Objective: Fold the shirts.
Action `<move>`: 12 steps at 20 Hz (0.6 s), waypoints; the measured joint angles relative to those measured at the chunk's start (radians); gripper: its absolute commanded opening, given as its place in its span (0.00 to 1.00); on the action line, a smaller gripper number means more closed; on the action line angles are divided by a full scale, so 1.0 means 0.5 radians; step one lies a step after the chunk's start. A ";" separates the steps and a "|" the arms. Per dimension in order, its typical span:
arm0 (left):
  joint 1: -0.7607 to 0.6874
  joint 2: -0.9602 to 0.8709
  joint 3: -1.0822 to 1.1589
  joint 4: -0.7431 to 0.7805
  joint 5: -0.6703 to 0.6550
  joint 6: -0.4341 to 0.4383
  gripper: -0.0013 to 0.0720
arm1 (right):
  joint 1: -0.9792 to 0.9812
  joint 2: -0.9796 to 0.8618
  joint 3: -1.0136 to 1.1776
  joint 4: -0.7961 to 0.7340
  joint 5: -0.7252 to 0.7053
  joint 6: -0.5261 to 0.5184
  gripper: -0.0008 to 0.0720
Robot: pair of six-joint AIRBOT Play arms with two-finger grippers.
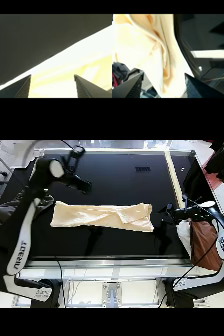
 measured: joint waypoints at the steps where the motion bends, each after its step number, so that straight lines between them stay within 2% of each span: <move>1: -0.037 -0.031 0.011 0.034 -0.010 0.000 0.85 | 0.015 -0.037 0.014 0.043 -0.026 -0.038 0.82; 6: -0.119 -0.108 0.026 0.111 -0.035 -0.008 0.85 | 0.045 -0.235 0.089 0.117 -0.076 -0.121 0.82; 8: -0.129 -0.113 0.031 0.121 -0.035 -0.014 0.85 | 0.049 -0.298 0.100 0.135 -0.057 -0.134 0.88; 12: -0.137 -0.122 0.030 0.130 -0.040 -0.017 0.85 | 0.086 -0.372 0.112 0.162 -0.018 -0.146 0.88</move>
